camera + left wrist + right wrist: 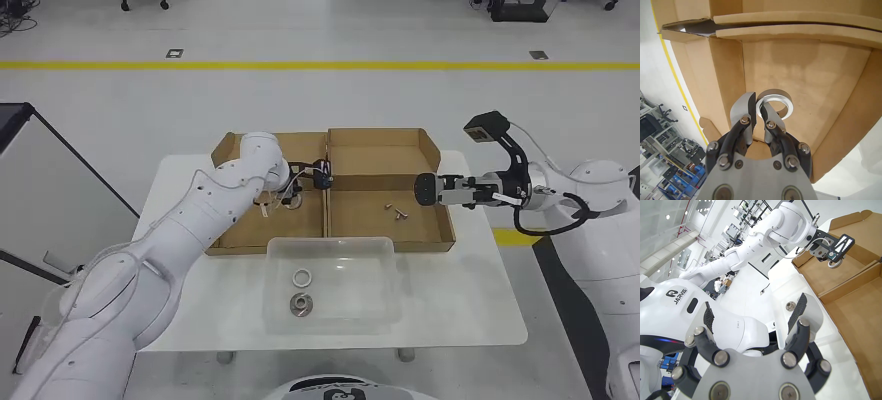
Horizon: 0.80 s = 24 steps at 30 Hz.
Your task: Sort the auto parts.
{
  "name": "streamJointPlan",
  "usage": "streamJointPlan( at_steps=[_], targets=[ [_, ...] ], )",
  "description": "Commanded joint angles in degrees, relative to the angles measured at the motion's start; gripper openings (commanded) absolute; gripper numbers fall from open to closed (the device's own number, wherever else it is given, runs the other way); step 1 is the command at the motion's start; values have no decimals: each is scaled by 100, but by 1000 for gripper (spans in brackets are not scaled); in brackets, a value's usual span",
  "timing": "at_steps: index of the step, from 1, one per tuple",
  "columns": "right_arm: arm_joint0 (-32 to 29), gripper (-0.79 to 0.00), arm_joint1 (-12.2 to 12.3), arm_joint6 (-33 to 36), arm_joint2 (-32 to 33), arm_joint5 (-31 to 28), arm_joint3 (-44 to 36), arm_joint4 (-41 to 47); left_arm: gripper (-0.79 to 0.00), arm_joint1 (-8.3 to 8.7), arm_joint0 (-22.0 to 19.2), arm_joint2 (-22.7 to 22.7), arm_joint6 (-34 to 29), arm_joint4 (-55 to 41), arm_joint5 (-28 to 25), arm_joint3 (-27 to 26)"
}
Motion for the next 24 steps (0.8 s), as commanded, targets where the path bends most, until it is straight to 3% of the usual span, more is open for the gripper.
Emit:
streamJointPlan(
  at_steps=[1,19,20,21,24],
  targets=[
    [0,0,0,0,0,0,0,0,-785,-80,-28,121,89,111,-31,204],
    [0,0,0,0,0,0,0,0,-785,-616,-137,604,860,621,-59,1471],
    [0,0,0,0,0,0,0,0,-770,-641,-144,613,884,629,-58,1522],
    [0,0,0,0,0,0,0,0,-656,-664,-152,623,915,639,-64,1566],
    [0,0,0,0,0,0,0,0,-496,-728,-183,640,1001,663,-79,1701]
  ],
)
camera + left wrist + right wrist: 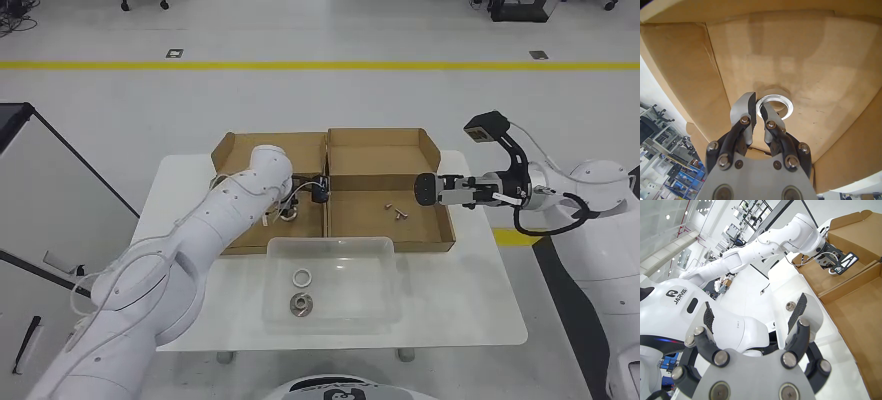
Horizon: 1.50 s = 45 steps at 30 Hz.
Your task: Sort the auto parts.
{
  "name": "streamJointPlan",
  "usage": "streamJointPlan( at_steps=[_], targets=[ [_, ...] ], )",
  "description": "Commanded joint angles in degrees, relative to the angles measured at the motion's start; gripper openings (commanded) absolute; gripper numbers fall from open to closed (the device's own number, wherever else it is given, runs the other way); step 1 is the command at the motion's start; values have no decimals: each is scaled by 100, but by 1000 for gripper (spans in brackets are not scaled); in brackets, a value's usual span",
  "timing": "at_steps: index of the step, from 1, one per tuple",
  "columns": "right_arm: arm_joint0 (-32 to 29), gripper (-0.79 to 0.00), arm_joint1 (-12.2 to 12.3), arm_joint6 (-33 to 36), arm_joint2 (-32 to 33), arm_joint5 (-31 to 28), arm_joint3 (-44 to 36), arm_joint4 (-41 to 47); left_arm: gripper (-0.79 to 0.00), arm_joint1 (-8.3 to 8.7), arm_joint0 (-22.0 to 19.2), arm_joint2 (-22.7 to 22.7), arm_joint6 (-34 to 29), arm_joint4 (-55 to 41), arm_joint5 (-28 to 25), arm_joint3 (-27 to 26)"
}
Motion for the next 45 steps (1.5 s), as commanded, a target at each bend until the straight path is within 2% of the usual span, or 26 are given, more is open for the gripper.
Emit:
streamJointPlan(
  at_steps=[1,3,4,6,7,8,10,15,21,26,28,33,39,45],
  targets=[
    [0,0,0,0,0,0,0,0,-443,-44,-21,12,63,22,-7,92],
    [0,0,0,0,0,0,0,0,-206,-78,-45,16,118,44,0,173],
    [0,0,0,0,0,0,0,0,-148,-94,-58,14,155,54,16,201],
    [0,0,0,0,0,0,0,0,-117,-117,-92,4,238,76,42,258],
    [0,0,0,0,0,0,0,0,-55,-126,-119,-9,281,83,63,277],
    [0,0,0,0,0,0,0,0,-28,-133,-140,-16,310,95,62,294],
    [0,0,0,0,0,0,0,0,0,-139,-192,-39,337,105,57,326],
    [0,0,0,0,0,0,0,0,0,-90,-500,-217,338,166,217,113],
    [0,0,0,0,0,0,0,0,0,168,-719,-586,61,90,-165,-540],
    [0,0,0,0,0,0,0,0,0,569,-530,-1135,-505,-236,-686,-1560],
    [0,0,0,0,0,0,0,0,0,755,-295,-1352,-898,-474,-716,-2220],
    [0,0,0,0,0,0,0,0,0,1323,318,-1689,-1015,-1030,-609,-3608],
    [0,0,0,0,0,0,0,0,0,2053,733,-1570,-1551,-1807,-74,-5170],
    [0,0,0,0,0,0,0,0,0,2791,612,-1121,-2269,-3070,644,-6455]
  ],
)
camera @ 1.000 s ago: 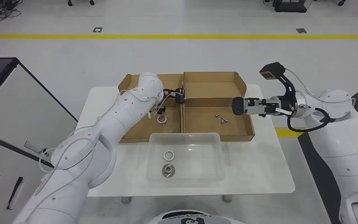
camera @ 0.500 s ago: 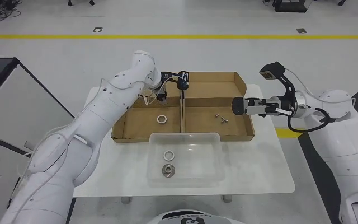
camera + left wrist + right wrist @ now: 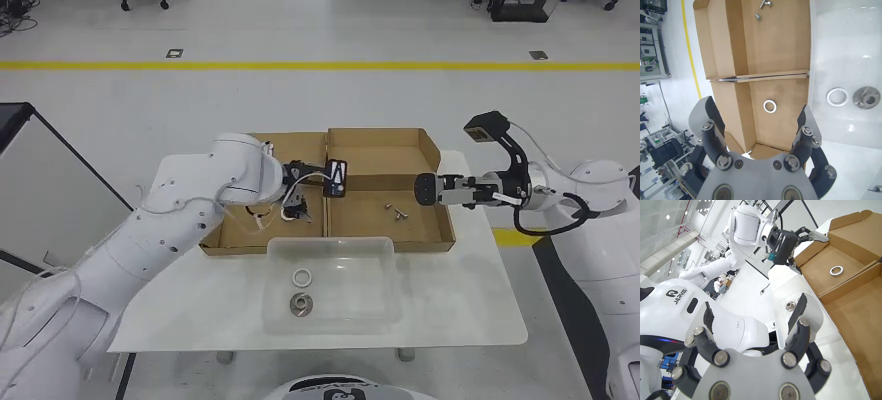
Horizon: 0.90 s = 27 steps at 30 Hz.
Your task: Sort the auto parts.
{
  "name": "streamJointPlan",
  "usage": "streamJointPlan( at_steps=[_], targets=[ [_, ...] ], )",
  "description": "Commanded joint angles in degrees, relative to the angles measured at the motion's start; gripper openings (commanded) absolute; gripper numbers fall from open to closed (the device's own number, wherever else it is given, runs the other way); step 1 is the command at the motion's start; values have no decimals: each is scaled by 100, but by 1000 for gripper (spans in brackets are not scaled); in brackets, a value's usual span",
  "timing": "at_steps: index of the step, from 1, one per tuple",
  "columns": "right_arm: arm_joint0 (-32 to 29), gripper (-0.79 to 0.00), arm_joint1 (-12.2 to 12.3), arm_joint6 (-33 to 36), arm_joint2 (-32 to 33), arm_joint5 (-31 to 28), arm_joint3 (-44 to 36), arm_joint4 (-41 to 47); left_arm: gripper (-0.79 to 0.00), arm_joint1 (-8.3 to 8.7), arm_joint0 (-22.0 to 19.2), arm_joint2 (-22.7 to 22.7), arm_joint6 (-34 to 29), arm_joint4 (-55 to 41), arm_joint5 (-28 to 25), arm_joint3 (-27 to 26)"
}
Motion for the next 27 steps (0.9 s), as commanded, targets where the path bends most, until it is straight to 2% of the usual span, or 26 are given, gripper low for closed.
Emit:
streamJointPlan(
  at_steps=[1,2,3,4,9,12,27],
  targets=[
    [0,0,0,0,0,0,0,0,-68,277,-137,214,-276,-585,283,-468],
    [0,0,0,0,0,0,0,0,-265,385,-214,321,-395,-811,402,-642],
    [0,0,0,0,0,0,0,0,-305,489,-304,430,-512,-1017,519,-789],
    [0,0,0,0,0,0,0,0,-292,589,-400,548,-620,-1214,627,-930],
    [0,0,0,0,0,0,0,0,0,990,-830,917,-905,-2163,913,-1459],
    [0,0,0,0,0,0,0,0,0,1138,-983,1009,-915,-2674,923,-1642],
    [0,0,0,0,0,0,0,0,0,1131,-908,1049,-858,-2666,896,-1656]
  ],
)
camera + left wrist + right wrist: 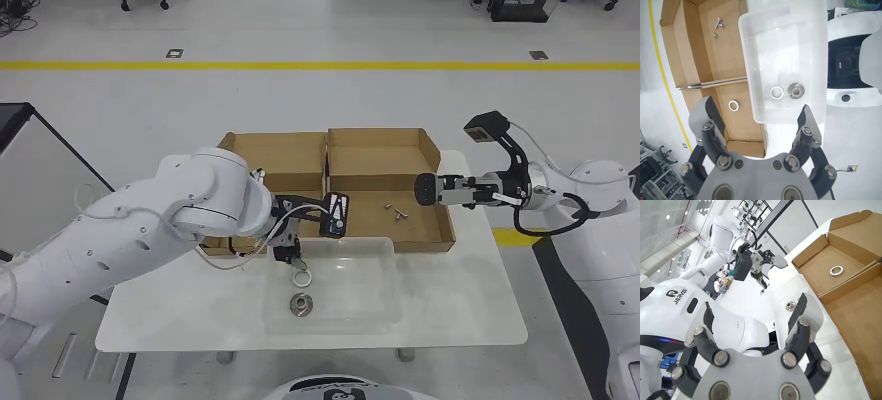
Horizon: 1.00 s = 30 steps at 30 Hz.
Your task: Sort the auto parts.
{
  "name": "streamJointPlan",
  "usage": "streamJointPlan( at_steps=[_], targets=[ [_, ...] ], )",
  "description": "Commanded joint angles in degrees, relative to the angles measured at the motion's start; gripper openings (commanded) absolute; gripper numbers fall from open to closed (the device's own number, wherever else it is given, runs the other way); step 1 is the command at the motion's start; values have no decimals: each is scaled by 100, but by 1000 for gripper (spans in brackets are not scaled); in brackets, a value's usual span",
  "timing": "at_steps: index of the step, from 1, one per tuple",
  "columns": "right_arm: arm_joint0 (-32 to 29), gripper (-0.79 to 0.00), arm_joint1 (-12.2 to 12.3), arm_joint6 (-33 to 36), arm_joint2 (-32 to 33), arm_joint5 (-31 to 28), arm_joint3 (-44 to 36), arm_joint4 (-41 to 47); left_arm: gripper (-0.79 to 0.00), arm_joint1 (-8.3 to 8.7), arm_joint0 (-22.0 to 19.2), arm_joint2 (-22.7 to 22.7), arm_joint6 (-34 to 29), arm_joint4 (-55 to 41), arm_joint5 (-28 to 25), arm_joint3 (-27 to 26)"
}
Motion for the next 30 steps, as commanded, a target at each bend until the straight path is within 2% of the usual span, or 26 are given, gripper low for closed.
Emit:
streamJointPlan(
  at_steps=[1,6,11,14,19,30],
  targets=[
    [0,0,0,0,0,0,0,0,0,-20,66,106,-4,-31,-17,-1],
    [0,0,0,0,0,0,0,0,0,-117,-178,563,-564,-689,543,-38],
    [0,0,0,0,0,0,0,0,0,-306,-587,932,-997,-1660,976,25],
    [0,0,0,0,0,0,0,0,0,-422,-738,1158,-1144,-1703,1123,154],
    [0,0,0,0,0,0,0,0,0,-612,-745,1316,-1059,-1652,1122,510],
    [0,0,0,0,0,0,0,0,0,-635,-643,1350,-1070,-1453,1132,450]
  ],
)
